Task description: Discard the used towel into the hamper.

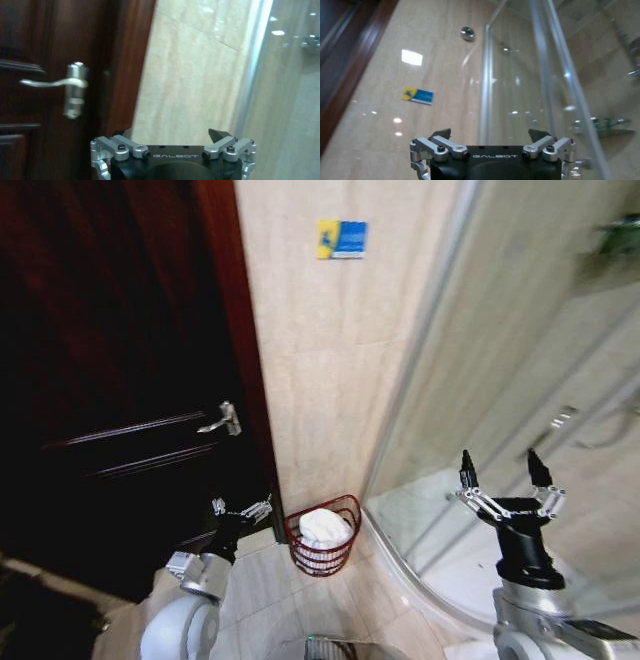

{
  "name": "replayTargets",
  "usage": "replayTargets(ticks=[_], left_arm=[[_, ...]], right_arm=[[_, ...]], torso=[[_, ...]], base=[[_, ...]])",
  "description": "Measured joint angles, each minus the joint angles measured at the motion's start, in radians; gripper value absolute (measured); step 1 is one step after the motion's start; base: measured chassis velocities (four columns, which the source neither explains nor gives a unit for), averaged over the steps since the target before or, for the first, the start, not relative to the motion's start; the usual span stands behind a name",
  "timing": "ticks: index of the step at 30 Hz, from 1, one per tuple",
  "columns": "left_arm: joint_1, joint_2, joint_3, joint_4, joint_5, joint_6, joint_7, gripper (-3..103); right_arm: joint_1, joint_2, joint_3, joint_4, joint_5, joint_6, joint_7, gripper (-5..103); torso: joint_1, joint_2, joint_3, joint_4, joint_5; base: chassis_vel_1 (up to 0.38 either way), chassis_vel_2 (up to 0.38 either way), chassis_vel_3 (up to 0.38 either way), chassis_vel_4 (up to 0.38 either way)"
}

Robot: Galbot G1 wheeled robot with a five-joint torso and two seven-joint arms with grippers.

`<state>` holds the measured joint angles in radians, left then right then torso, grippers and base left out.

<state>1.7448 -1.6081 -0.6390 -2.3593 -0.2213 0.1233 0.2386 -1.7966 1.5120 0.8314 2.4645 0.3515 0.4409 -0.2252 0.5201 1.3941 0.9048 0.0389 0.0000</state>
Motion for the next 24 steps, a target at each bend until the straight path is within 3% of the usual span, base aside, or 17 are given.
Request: replayTargets(ticks=[24], left_arm=[[0.0, 0.0, 0.0, 0.0, 0.0, 0.0, 0.0, 100]], right_arm=[[0.007, 0.008, -0.001, -0.004, -0.009, 0.02, -0.007, 100]], torso=[[-0.025, -0.056, -0.03, 0.0001, 0.0]], base=[[-0.126, -0.122, -0.126, -0.125]])
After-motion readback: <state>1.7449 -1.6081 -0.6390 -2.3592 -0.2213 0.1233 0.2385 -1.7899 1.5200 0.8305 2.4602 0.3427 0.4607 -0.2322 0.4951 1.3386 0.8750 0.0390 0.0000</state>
